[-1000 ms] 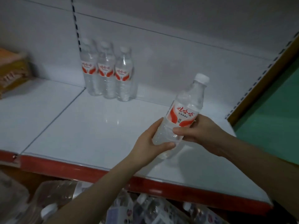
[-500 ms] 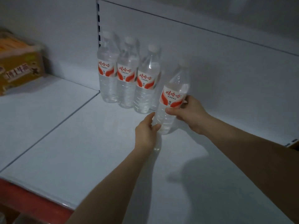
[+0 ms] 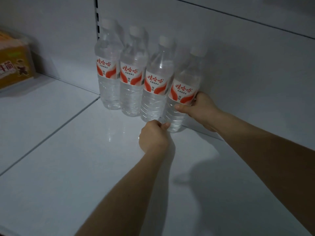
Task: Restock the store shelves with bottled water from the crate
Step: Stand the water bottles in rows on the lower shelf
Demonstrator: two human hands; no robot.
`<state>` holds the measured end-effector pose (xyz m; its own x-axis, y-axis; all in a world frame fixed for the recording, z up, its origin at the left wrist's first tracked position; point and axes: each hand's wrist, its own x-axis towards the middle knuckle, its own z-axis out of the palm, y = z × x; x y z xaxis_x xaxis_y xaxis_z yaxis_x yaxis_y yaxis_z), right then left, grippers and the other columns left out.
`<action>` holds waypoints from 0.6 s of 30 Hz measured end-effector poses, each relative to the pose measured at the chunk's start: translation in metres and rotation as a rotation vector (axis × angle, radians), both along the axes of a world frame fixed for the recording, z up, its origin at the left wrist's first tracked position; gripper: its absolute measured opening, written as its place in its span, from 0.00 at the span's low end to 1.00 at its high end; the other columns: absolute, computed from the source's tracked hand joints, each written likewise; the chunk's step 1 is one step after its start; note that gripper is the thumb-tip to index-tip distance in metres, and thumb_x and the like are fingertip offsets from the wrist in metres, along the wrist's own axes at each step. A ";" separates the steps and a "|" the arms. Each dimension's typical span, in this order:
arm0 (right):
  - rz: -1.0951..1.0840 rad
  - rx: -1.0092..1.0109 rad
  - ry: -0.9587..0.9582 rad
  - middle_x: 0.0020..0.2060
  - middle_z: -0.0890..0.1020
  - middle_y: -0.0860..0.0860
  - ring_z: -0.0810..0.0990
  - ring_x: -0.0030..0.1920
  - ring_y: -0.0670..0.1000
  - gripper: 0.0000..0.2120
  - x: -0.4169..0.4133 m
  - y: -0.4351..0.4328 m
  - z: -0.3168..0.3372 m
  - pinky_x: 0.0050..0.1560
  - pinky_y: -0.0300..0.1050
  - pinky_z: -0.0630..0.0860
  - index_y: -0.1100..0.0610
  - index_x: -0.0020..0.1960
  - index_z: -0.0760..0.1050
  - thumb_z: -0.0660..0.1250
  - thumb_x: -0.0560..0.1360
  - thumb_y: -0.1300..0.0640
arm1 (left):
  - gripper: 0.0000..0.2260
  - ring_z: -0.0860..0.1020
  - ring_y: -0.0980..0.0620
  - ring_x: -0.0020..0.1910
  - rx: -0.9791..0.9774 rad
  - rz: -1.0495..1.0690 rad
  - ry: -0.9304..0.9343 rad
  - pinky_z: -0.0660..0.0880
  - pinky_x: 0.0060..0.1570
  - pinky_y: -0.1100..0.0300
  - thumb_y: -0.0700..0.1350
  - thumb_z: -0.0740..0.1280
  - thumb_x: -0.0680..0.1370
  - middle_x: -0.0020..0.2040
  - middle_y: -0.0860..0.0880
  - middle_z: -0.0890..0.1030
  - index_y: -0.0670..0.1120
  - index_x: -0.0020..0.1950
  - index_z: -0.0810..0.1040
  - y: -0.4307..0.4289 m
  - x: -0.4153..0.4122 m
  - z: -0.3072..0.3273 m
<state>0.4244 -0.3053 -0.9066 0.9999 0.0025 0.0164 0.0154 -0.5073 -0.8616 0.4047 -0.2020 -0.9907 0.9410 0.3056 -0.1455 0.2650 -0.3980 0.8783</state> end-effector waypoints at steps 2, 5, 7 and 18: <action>0.000 -0.013 0.022 0.44 0.79 0.47 0.74 0.38 0.39 0.17 0.002 0.001 -0.004 0.33 0.27 0.70 0.60 0.61 0.74 0.69 0.73 0.62 | 0.14 0.79 0.41 0.48 0.034 -0.011 -0.002 0.70 0.44 0.56 0.53 0.63 0.78 0.47 0.43 0.82 0.44 0.47 0.80 0.003 0.003 0.000; -0.020 -0.021 0.021 0.40 0.77 0.46 0.72 0.37 0.39 0.15 0.004 0.002 -0.012 0.37 0.30 0.70 0.62 0.61 0.74 0.67 0.75 0.60 | 0.15 0.79 0.41 0.48 0.075 -0.014 -0.015 0.68 0.42 0.58 0.55 0.62 0.78 0.46 0.43 0.82 0.44 0.47 0.81 0.004 0.003 -0.002; -0.036 -0.024 0.031 0.46 0.78 0.50 0.75 0.41 0.43 0.16 0.004 0.004 -0.013 0.42 0.35 0.71 0.62 0.61 0.74 0.67 0.75 0.59 | 0.15 0.78 0.42 0.48 0.100 -0.015 -0.019 0.67 0.41 0.58 0.55 0.61 0.78 0.46 0.44 0.82 0.45 0.48 0.81 0.003 0.002 -0.003; -0.303 0.050 0.115 0.58 0.75 0.54 0.74 0.57 0.54 0.26 -0.043 0.001 -0.031 0.52 0.43 0.68 0.65 0.67 0.66 0.66 0.76 0.51 | 0.12 0.77 0.42 0.54 0.163 -0.054 -0.021 0.68 0.46 0.56 0.48 0.58 0.80 0.52 0.43 0.80 0.44 0.54 0.78 0.003 -0.012 0.000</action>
<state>0.3809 -0.3041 -0.9377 0.9504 -0.2931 -0.1038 -0.2282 -0.4310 -0.8730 0.3928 -0.1993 -0.9912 0.9591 0.2722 -0.0780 0.2214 -0.5492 0.8059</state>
